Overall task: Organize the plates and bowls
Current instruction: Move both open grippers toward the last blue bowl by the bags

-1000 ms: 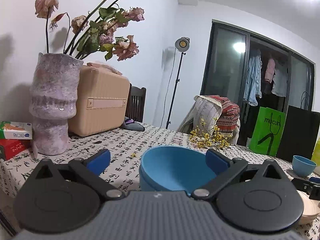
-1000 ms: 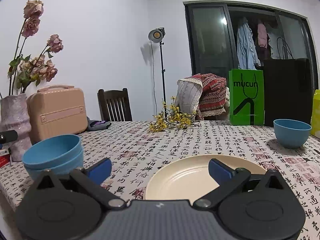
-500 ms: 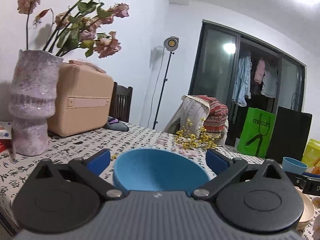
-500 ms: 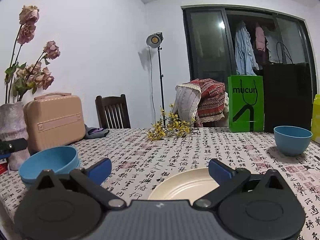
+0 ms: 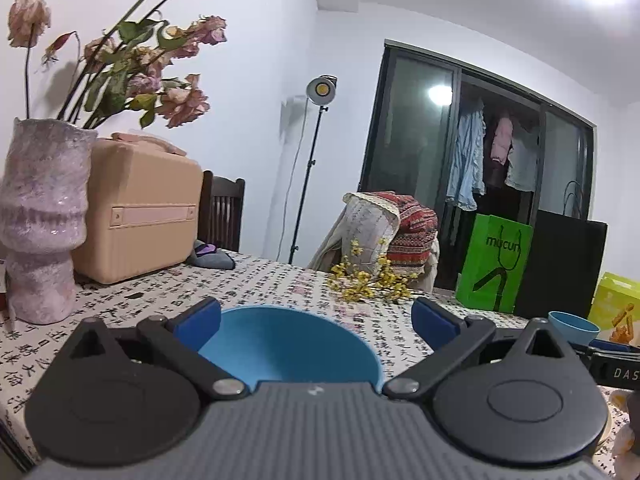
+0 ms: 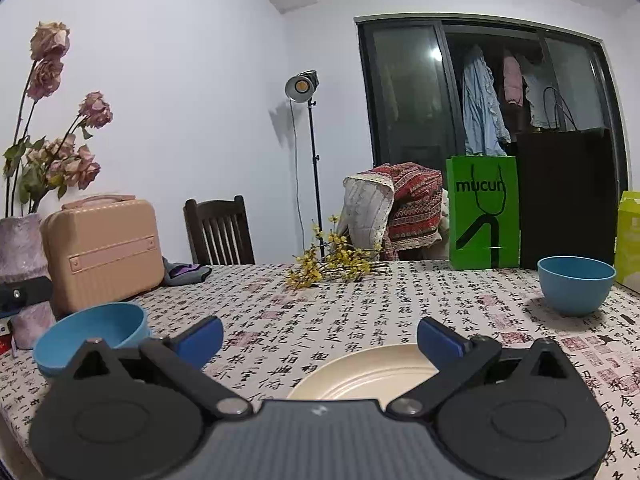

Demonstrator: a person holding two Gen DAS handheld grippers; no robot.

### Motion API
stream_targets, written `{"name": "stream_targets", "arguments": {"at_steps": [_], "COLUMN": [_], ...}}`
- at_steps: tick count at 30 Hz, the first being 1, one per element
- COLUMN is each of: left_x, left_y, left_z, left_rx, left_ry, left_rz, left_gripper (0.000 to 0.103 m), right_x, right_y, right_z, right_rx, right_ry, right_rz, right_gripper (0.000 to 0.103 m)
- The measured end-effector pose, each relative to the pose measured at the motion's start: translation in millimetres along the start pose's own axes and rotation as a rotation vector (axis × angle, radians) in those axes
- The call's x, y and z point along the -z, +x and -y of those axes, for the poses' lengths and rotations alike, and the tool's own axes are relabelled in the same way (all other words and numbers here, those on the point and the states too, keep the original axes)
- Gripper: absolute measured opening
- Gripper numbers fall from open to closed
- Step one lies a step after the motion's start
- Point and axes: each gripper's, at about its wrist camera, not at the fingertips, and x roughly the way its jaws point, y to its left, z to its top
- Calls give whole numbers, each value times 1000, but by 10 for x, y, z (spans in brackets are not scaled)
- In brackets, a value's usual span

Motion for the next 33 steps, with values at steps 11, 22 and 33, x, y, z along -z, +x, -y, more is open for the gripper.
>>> {"name": "stream_targets", "arguments": {"at_steps": [11, 22, 33], "left_x": [-88, -207, -293], "left_y": [186, 540, 944], "left_z": [445, 997, 1793], "left_rx": [100, 206, 290], "left_ry": [49, 99, 188], "left_rz": [8, -40, -121], "left_gripper": [103, 103, 103], "right_x": [-134, -308, -549], "right_y": [-37, 58, 152], "right_z": [375, 994, 1624], "right_rx": [83, 175, 272], "right_ry": [22, 76, 95], "right_rz": [41, 72, 76], "right_gripper": [103, 103, 103]}}
